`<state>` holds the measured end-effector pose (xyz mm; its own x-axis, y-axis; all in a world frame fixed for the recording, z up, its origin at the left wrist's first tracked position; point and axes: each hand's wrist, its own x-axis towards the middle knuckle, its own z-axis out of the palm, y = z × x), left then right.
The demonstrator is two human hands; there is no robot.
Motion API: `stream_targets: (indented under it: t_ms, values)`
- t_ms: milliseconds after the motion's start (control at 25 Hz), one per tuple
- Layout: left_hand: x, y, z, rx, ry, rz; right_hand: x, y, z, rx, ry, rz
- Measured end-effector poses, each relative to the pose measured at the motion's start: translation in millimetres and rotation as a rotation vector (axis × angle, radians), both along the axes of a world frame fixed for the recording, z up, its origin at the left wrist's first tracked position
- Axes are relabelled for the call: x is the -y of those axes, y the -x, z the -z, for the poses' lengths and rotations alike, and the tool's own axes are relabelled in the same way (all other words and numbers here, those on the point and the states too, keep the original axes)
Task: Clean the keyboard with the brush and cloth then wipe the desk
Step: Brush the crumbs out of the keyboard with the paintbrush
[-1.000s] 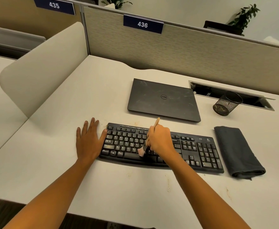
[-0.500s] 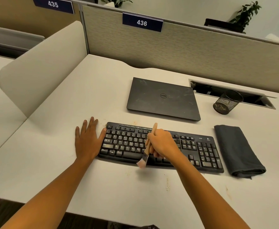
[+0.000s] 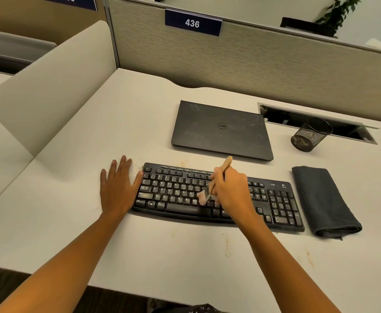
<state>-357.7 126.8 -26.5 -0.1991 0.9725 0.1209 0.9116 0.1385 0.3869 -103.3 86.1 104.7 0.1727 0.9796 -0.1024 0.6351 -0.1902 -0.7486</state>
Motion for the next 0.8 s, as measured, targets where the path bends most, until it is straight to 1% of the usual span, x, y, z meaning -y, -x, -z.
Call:
stream_targets:
  t_ms: [80,160,240,320,360,440,520,640,800]
  values:
    - [-0.3,0.3,-0.3,0.004,-0.002,0.001,-1.2,8.0,4.3,-0.021,0.011,-0.013]
    - [-0.4,0.0,-0.2,0.005,-0.006,-0.001,-7.6,14.8,10.7,0.032,0.037,-0.017]
    - [-0.3,0.2,-0.2,0.002,-0.003,-0.008,-21.3,13.7,12.2,0.079,0.131,-0.033]
    - [-0.5,0.6,-0.1,-0.003,0.004,-0.011,-35.5,3.9,9.3,0.053,0.260,-0.046]
    - [-0.8,0.5,-0.1,-0.006,0.006,-0.011,-40.0,-0.9,8.5,0.025,0.278,-0.031]
    - [-1.7,0.7,0.1,-0.007,0.004,-0.011,-39.1,-4.0,10.3,-0.028,0.206,0.020]
    - [-1.8,1.2,1.0,-0.004,0.007,-0.009,-31.9,-1.8,14.1,-0.029,0.149,0.035]
    - [-1.3,1.4,1.7,-0.005,0.006,-0.011,-30.7,-1.3,16.3,0.026,0.192,-0.012]
    - [-1.9,1.1,1.4,-0.008,0.009,-0.007,-21.7,-3.0,17.8,-0.081,0.132,0.042]
